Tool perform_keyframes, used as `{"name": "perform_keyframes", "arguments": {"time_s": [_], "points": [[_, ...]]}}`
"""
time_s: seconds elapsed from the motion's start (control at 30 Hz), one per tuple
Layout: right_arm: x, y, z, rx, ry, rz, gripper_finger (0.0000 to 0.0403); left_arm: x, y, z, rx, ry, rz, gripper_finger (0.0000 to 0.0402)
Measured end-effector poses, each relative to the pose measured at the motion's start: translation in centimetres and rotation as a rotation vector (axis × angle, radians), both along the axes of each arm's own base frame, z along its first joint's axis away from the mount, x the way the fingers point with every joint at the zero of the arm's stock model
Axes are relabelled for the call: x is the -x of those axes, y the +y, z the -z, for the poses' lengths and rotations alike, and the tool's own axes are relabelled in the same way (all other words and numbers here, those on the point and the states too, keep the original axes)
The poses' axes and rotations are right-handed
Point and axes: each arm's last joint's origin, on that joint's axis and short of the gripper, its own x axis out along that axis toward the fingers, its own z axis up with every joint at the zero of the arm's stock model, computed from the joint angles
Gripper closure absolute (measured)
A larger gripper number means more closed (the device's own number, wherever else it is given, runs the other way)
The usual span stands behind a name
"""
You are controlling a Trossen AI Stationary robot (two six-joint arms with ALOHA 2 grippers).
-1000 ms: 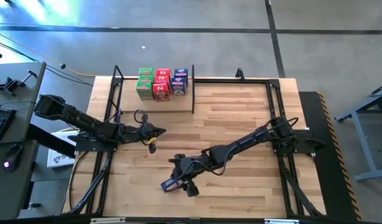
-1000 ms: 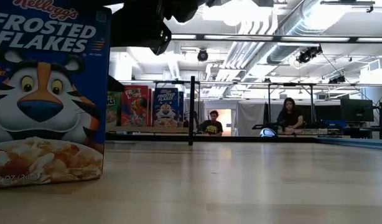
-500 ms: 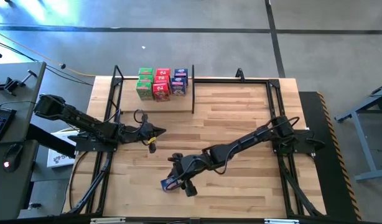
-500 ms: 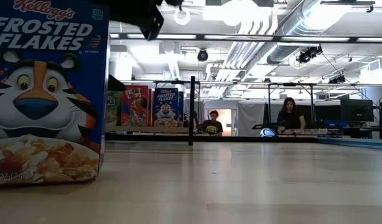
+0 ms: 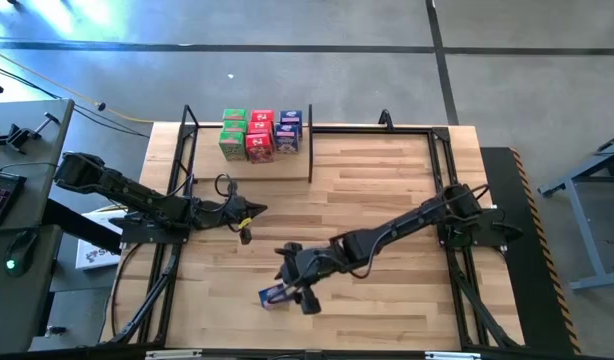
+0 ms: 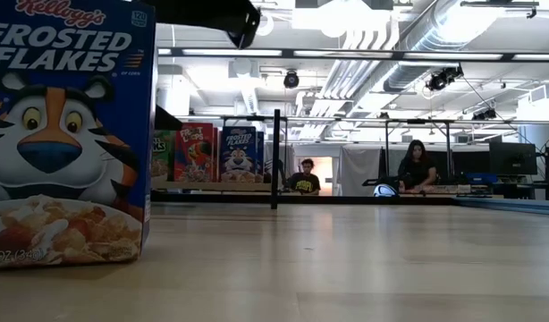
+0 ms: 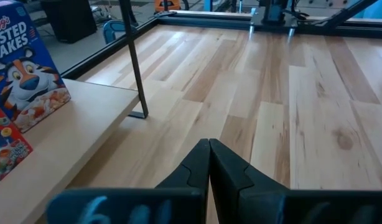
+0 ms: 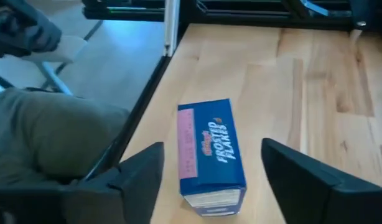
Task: Stack cereal on shelf
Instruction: Put the blue cereal box on the shelf aligned with the blue cereal box
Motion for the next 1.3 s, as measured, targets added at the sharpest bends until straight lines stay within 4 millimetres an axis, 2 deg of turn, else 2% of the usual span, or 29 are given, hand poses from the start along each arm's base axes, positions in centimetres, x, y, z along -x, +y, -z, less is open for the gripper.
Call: {"name": "perform_keyframes", "arguments": {"time_s": [0.2, 0.5, 0.67, 0.93, 1.13, 1.3], "points": [[0.1, 1.3, 0.2, 0.079, -0.037, 0.019, 0.0104, 0.0, 0.0, 0.0, 0.007, -0.002, -0.001, 0.0402], [-0.8, 1.6, 2.9, 0.084, -0.002, 0.02, 0.01, 0.1, 0.0, 0.2, 0.012, 0.015, -0.006, 0.0401], [-1.0, 1.7, 3.2, 0.068, -0.002, 0.03, 0.0102, 0.1, 0.0, 0.2, 0.011, 0.016, -0.006, 0.0401], [-1.3, 1.5, 4.6, 0.039, 0.043, 0.006, 0.0157, 0.1, 0.0, 0.2, 0.011, 0.017, -0.007, 0.0401], [-1.5, 1.6, 4.3, 0.028, 0.015, 0.005, 0.0206, 0.1, 0.0, 0.2, 0.018, 0.015, -0.009, 0.0401], [-1.5, 1.5, 4.3, 0.03, 0.007, 0.0, 0.0229, 0.1, -0.2, 0.2, 0.025, 0.013, -0.001, 0.0401]]}}
